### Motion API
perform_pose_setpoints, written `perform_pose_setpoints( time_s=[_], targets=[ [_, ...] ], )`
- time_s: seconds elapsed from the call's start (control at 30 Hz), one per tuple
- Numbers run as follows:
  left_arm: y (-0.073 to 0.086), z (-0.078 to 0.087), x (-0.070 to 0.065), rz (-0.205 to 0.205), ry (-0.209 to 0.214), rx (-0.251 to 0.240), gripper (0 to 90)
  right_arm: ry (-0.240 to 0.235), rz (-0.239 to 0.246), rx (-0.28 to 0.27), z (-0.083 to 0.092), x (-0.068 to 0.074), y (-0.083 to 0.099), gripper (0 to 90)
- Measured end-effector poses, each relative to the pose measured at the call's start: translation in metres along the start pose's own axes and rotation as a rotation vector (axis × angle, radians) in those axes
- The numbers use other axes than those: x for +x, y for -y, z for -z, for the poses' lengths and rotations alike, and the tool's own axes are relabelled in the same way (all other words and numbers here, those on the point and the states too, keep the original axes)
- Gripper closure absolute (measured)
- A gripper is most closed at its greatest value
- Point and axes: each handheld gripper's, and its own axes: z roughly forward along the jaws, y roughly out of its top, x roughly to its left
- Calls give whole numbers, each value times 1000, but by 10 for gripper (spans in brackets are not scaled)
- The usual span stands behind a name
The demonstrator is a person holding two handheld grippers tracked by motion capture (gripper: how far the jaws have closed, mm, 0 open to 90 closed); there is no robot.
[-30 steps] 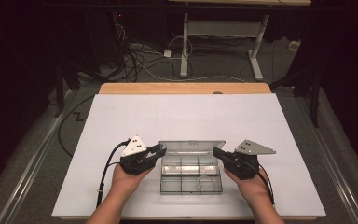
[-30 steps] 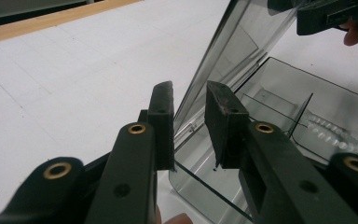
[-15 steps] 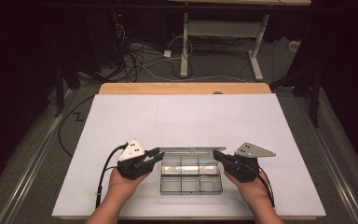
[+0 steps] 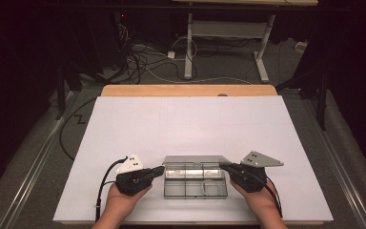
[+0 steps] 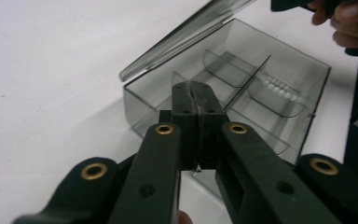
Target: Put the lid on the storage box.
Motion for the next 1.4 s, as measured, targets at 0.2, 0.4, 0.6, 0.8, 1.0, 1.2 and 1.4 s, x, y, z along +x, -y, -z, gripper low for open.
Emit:
perform_pose_setpoints(
  time_s=[0.2,0.4,0.6,0.8,1.0,1.2,1.4],
  targets=[
    [-3,-3,-9,-9,37,-13,879,-5,-1,6,3,3,5,900],
    [-3,-2,-11,-5,51,-25,879,-8,-1,14,6,6,9,900],
    [-1,0,-12,-12,46,-28,878,-5,0,23,8,8,13,900],
    [2,0,-13,-20,47,-22,878,2,-1,30,14,8,18,900],
    [7,-2,-17,-51,28,-11,879,19,-8,35,21,4,25,900],
    [13,-3,-18,-62,19,13,879,40,-22,48,26,-4,33,900],
    [18,2,-19,-60,9,18,878,116,-61,84,36,-20,47,780]
  ],
)
